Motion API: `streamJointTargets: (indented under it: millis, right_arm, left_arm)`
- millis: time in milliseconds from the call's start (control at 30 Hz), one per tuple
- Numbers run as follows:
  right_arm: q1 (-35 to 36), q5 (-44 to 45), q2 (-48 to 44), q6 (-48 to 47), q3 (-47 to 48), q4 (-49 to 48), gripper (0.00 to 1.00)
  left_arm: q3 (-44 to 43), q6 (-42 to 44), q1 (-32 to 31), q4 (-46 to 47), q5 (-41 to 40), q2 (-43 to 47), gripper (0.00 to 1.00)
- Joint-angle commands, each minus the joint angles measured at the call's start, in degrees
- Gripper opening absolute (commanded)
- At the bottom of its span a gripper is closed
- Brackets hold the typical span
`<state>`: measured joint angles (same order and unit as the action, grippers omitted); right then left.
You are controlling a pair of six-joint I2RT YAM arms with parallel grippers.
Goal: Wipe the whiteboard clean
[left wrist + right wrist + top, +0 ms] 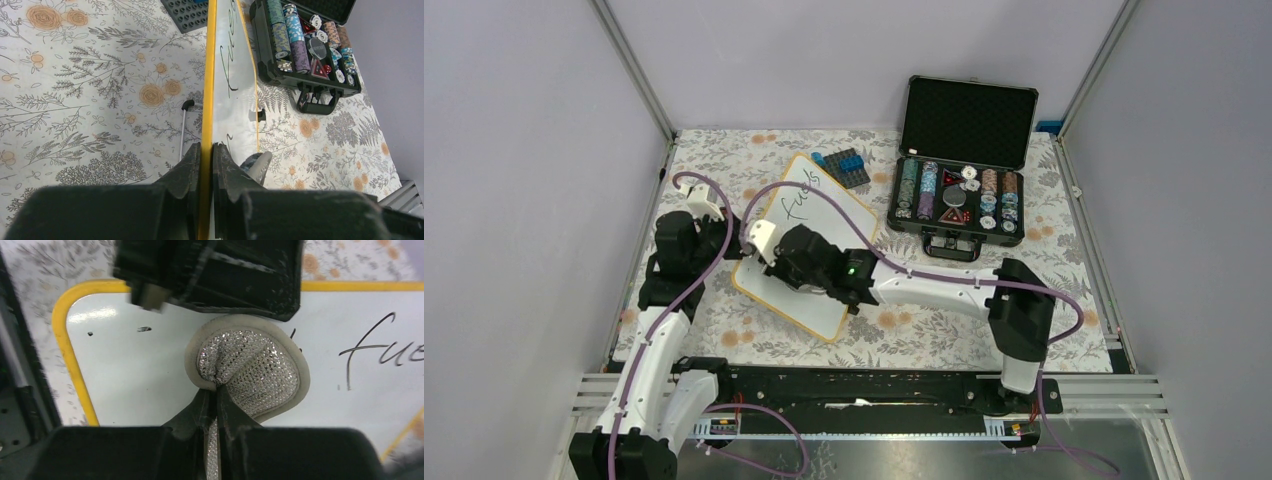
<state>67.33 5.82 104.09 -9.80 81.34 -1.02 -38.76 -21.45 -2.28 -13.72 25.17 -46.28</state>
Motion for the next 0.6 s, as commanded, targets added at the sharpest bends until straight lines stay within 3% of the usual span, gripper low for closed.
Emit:
streamJointTargets:
  millis: [0, 133, 267, 400, 567]
  right_arm:
    - [7.86, 7.49, 5.63, -11.60, 6.40, 5.92, 0.00]
    - [10.51, 9.00, 6.48, -17.98, 10.83, 7.34, 0.00]
    - [11.24, 6.88, 4.83, -19.67, 8.17, 2.72, 0.00]
    - [10.45, 8.47, 1.55, -14.18, -0.48, -7.73, 0.00]
    - [6.20, 6.99, -3.96, -0.44, -14.58, -17.61, 0.00]
  left_arm:
    - [-0.45, -1.21, -2.15, -0.87, 5.72, 1.12, 0.00]
    - [-0.57, -1.31, -2.11, -0.72, 5.77, 1.19, 0.00]
    - [-0.44, -1.22, -2.11, -0.87, 5.38, 1.47, 0.00]
    - [-0.44, -1.22, -2.11, -0.87, 5.16, 1.66, 0.00]
    - [-0.53, -1.55, -2.11, -0.87, 6.66, -0.22, 0.00]
